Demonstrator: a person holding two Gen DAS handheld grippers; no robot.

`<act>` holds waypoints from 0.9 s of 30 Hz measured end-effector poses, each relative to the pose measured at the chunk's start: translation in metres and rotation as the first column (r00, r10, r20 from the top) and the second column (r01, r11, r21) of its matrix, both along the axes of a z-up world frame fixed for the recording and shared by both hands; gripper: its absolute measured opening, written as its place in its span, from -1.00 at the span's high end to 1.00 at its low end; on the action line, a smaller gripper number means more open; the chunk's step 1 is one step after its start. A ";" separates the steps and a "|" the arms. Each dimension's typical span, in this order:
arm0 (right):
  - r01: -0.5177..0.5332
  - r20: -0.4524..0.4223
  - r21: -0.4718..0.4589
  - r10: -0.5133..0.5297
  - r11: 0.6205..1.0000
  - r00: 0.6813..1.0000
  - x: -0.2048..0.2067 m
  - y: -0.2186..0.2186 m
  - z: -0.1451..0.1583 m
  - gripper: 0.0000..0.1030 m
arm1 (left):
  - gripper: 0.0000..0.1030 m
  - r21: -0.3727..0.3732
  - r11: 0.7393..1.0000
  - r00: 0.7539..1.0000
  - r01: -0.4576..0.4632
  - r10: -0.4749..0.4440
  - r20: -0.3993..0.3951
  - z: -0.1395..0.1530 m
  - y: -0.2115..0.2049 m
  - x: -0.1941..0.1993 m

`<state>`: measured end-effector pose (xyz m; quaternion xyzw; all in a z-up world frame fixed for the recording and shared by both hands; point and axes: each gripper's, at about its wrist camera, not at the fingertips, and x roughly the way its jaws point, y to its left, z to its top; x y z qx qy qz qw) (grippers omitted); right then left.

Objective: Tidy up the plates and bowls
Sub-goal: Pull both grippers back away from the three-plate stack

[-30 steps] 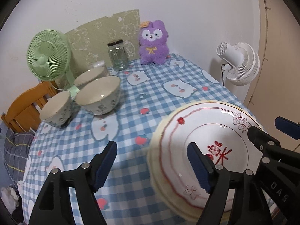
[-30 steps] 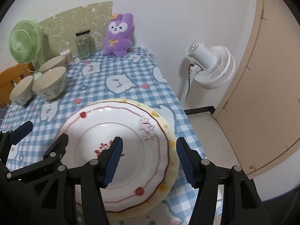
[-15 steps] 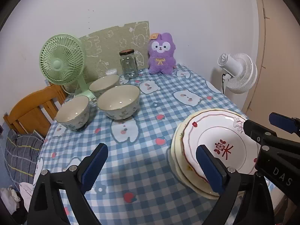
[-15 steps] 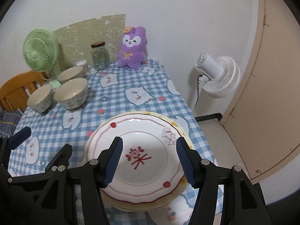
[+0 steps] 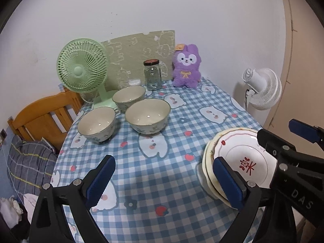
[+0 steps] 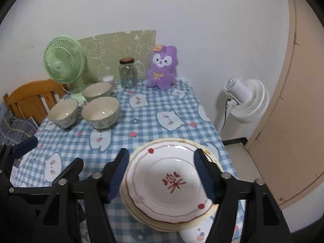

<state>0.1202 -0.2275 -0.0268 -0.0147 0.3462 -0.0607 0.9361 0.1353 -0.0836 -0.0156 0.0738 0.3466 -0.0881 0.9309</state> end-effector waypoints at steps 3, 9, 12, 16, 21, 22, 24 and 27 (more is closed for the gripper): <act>-0.031 0.028 -0.020 0.032 0.999 0.999 0.002 0.012 0.008 -0.46 | -0.91 -0.005 1.000 1.000 -0.017 0.017 0.000 0.004 0.007 0.004; -0.071 0.030 -0.010 0.071 0.997 0.997 0.014 0.028 0.017 -0.47 | -0.90 -0.007 0.999 0.999 -0.036 0.036 0.013 0.014 0.021 0.011; -0.087 0.030 0.002 0.087 0.996 0.996 0.021 0.034 0.020 -0.47 | -0.90 -0.011 0.998 0.998 -0.054 0.054 0.015 0.017 0.028 0.017; -0.116 0.047 0.010 0.115 0.993 0.992 0.031 0.044 0.023 -0.47 | -0.90 -0.005 0.997 0.997 -0.076 0.077 0.028 0.021 0.037 0.025; -0.149 0.045 0.010 0.149 0.989 0.988 0.047 0.065 0.022 -0.47 | -0.89 0.006 0.996 0.995 -0.091 0.091 0.034 0.020 0.051 0.039; -0.156 0.041 0.017 0.155 0.988 0.987 0.051 0.068 0.022 -0.47 | -0.84 0.007 0.995 0.995 -0.096 0.096 0.035 0.019 0.055 0.043; -0.166 0.037 0.031 0.165 0.986 0.986 0.059 0.075 0.020 -0.47 | -0.74 0.004 0.995 0.995 -0.096 0.096 0.032 0.018 0.060 0.049; -0.182 0.026 0.035 0.181 0.983 0.983 0.072 0.088 0.017 -0.47 | -0.72 -0.006 0.995 0.995 -0.101 0.101 0.004 0.015 0.071 0.061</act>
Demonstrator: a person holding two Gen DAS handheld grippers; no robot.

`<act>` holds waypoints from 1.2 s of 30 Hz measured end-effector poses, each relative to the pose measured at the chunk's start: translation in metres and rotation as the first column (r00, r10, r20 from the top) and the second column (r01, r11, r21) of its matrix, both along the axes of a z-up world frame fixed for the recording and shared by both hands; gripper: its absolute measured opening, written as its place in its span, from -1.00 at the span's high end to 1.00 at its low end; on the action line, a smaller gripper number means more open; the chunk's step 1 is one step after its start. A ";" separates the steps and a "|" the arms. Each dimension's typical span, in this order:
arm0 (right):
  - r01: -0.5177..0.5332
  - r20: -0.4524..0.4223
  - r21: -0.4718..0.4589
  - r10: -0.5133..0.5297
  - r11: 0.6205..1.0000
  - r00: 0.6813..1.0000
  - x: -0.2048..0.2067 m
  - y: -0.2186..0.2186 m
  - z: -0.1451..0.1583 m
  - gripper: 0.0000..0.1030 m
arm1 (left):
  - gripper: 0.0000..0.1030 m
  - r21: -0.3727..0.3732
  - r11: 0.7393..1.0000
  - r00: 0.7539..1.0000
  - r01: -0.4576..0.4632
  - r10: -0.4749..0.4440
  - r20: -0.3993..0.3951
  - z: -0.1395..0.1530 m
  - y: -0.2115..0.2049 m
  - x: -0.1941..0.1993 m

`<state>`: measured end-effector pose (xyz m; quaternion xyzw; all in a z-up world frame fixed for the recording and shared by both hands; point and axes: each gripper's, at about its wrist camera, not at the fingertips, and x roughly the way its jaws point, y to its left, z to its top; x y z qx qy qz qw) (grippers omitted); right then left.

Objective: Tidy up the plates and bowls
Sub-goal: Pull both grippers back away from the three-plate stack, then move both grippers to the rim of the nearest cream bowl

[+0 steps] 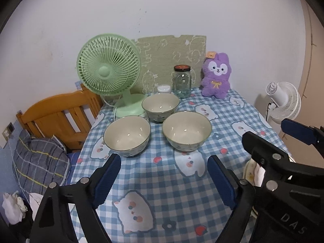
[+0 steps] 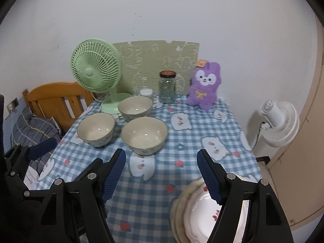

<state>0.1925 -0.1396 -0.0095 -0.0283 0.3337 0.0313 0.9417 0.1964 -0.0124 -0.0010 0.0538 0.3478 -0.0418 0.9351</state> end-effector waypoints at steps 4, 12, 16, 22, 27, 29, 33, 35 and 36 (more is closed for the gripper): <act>-0.018 -0.018 0.011 0.018 1.000 1.000 0.017 0.017 -0.004 -0.47 | -0.72 0.003 1.000 1.000 -0.019 0.019 -0.011 -0.003 0.013 0.013; -0.022 -0.064 0.030 0.023 0.999 0.998 0.055 0.047 -0.017 -0.47 | -0.41 0.016 0.999 0.998 -0.052 0.053 -0.029 -0.015 0.039 0.044; -0.025 -0.088 0.033 0.028 0.999 0.996 0.074 0.064 -0.025 -0.47 | -0.33 0.007 0.998 0.996 -0.061 0.061 -0.066 -0.023 0.053 0.063; -0.038 -0.106 0.029 0.041 0.999 0.993 0.099 0.084 -0.035 -0.47 | -0.32 0.012 0.996 0.994 -0.084 0.084 -0.074 -0.033 0.072 0.084; -0.043 -0.115 0.037 0.047 0.998 0.992 0.116 0.095 -0.041 -0.47 | -0.33 0.014 0.995 0.992 -0.096 0.097 -0.084 -0.037 0.083 0.099; -0.045 -0.120 0.039 0.050 0.998 0.992 0.123 0.098 -0.044 -0.47 | -0.33 0.016 0.995 0.991 -0.101 0.102 -0.092 -0.039 0.088 0.106; -0.050 -0.126 0.037 0.054 0.998 0.990 0.139 0.108 -0.049 -0.47 | -0.33 0.025 0.994 0.988 -0.105 0.107 -0.109 -0.045 0.094 0.122; -0.058 -0.131 0.043 0.064 0.997 0.989 0.146 0.114 -0.053 -0.47 | -0.33 0.027 0.994 0.988 -0.108 0.110 -0.113 -0.049 0.097 0.127; -0.058 -0.135 0.048 0.064 0.997 0.989 0.150 0.116 -0.055 -0.47 | -0.33 0.030 0.993 0.986 -0.114 0.117 -0.116 -0.051 0.100 0.131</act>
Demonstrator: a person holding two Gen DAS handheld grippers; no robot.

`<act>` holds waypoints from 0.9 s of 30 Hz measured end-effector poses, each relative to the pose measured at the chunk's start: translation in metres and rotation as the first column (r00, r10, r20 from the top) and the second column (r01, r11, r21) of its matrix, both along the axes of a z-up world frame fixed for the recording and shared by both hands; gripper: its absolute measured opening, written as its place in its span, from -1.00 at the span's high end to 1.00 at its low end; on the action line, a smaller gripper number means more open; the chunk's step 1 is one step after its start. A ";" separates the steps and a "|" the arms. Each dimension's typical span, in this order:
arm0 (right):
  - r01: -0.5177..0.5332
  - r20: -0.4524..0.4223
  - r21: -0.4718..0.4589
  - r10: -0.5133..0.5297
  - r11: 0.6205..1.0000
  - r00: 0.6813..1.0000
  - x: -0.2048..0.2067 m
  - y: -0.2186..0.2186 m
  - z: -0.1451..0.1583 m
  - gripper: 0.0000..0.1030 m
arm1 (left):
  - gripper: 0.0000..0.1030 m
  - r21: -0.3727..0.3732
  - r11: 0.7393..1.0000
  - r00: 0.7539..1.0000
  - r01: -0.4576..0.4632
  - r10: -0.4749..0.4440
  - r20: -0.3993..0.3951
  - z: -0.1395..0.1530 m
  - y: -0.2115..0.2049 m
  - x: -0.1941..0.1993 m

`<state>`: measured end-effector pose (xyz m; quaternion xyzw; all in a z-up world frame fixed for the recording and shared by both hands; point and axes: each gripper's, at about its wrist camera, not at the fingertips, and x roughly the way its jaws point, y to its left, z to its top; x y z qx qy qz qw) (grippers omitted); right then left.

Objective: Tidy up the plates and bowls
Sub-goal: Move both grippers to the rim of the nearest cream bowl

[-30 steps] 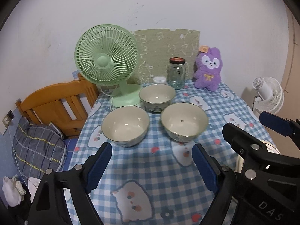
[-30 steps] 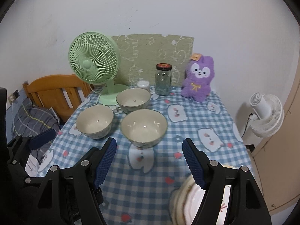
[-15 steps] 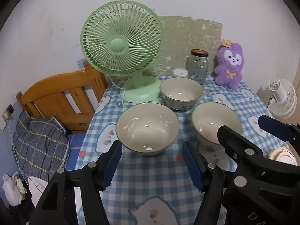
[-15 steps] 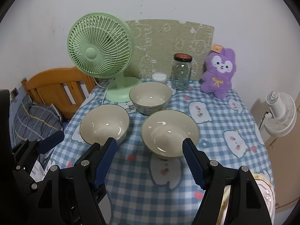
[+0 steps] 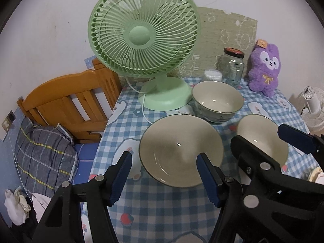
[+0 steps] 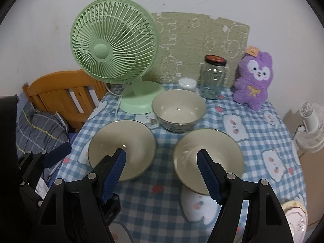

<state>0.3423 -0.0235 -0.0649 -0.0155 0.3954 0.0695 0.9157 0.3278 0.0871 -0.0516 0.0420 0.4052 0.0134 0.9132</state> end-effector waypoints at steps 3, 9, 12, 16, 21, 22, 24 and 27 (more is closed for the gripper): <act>-0.001 -0.023 0.018 0.002 1.000 1.000 0.014 0.006 -0.008 -0.47 | -0.33 0.002 1.000 1.000 -0.013 0.014 -0.015 -0.006 0.006 0.011; -0.009 -0.034 0.011 0.009 1.000 0.999 0.032 0.017 -0.019 -0.46 | -0.33 0.008 1.000 0.999 -0.027 0.027 -0.027 -0.016 0.015 0.027; -0.008 -0.042 0.009 0.008 1.000 0.999 0.040 0.020 -0.024 -0.46 | -0.33 0.014 0.999 0.999 -0.035 0.036 -0.035 -0.022 0.017 0.035; -0.017 -0.056 0.019 0.019 1.000 0.998 0.052 0.025 -0.033 -0.46 | -0.33 0.027 0.999 0.998 -0.041 0.043 -0.052 -0.029 0.023 0.045; -0.039 -0.075 0.010 0.040 0.999 0.996 0.066 0.035 -0.045 -0.35 | -0.33 0.044 0.998 0.995 -0.054 0.058 -0.078 -0.043 0.031 0.057; -0.049 -0.084 0.006 0.049 0.999 0.995 0.068 0.037 -0.048 -0.24 | -0.33 0.044 0.998 0.994 -0.053 0.057 -0.088 -0.046 0.032 0.059; -0.060 -0.097 -0.014 0.059 0.998 0.994 0.072 0.041 -0.054 -0.18 | -0.33 0.050 0.998 0.993 -0.048 0.053 -0.104 -0.052 0.033 0.062; -0.067 -0.108 -0.023 0.064 0.998 0.992 0.075 0.044 -0.060 -0.18 | -0.32 0.053 0.998 0.993 -0.047 0.053 -0.109 -0.058 0.035 0.065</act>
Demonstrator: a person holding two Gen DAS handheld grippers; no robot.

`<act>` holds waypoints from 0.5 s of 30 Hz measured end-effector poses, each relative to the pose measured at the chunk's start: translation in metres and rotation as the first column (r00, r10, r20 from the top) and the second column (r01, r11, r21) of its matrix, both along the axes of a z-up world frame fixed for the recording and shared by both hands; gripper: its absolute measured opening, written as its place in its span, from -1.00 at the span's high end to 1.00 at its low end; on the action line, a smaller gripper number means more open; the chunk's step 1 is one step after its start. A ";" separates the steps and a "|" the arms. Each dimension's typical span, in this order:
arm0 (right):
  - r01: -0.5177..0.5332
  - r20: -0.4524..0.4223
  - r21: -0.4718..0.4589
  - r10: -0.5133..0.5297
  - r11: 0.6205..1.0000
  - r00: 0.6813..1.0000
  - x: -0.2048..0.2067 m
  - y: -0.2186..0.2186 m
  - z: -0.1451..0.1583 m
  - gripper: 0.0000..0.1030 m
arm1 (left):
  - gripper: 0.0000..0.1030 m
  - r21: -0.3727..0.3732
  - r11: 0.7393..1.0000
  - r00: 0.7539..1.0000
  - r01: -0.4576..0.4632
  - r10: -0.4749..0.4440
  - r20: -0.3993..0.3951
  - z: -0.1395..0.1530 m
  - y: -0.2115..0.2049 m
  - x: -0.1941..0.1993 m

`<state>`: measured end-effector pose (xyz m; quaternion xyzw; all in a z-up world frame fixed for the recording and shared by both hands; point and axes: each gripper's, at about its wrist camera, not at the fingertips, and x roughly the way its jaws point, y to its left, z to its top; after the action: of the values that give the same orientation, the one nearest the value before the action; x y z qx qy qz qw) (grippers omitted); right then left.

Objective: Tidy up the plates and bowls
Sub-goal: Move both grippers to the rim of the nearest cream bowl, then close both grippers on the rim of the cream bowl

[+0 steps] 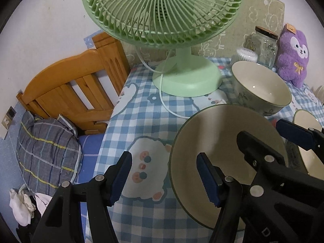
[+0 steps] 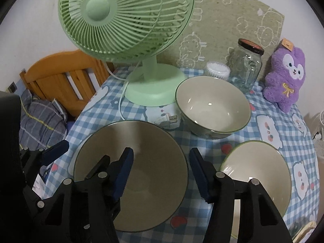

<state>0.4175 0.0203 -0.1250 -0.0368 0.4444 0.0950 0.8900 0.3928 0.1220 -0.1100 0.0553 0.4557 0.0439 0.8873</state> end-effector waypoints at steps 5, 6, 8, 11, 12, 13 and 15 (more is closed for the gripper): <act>0.005 -0.037 -0.017 -0.005 1.000 0.999 0.007 0.002 -0.012 -0.17 | -0.08 -0.025 1.000 0.999 0.008 -0.009 -0.037 -0.012 0.001 0.007; 0.007 -0.048 -0.015 -0.008 1.000 0.999 0.008 0.002 -0.015 -0.16 | -0.05 -0.031 0.999 0.999 0.012 -0.013 -0.044 -0.014 0.001 0.008; 0.010 -0.063 -0.025 -0.011 1.000 0.998 0.010 0.002 -0.019 -0.01 | 0.04 -0.049 0.998 0.998 0.028 -0.030 -0.052 -0.017 -0.001 0.009; 0.014 -0.073 -0.047 -0.018 0.999 0.997 0.013 0.003 -0.022 0.12 | 0.22 -0.070 0.997 0.997 0.044 -0.048 -0.060 -0.019 -0.004 0.009; 0.014 -0.079 -0.051 -0.018 0.999 0.997 0.013 0.002 -0.021 0.14 | 0.29 -0.076 0.996 0.997 0.047 -0.052 -0.064 -0.019 -0.005 0.009; 0.014 -0.081 -0.054 -0.019 0.998 0.997 0.013 0.002 -0.021 0.19 | 0.36 -0.080 0.996 0.996 0.049 -0.055 -0.069 -0.020 -0.006 0.009; 0.017 -0.078 -0.069 -0.022 0.998 0.997 0.013 0.002 -0.020 0.30 | 0.49 -0.099 0.994 0.995 0.051 -0.059 -0.083 -0.021 -0.006 0.009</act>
<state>0.4305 0.0224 -0.1452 -0.0588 0.4825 0.0724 0.8709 0.4015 0.1159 -0.1306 0.0268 0.4931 -0.0050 0.8695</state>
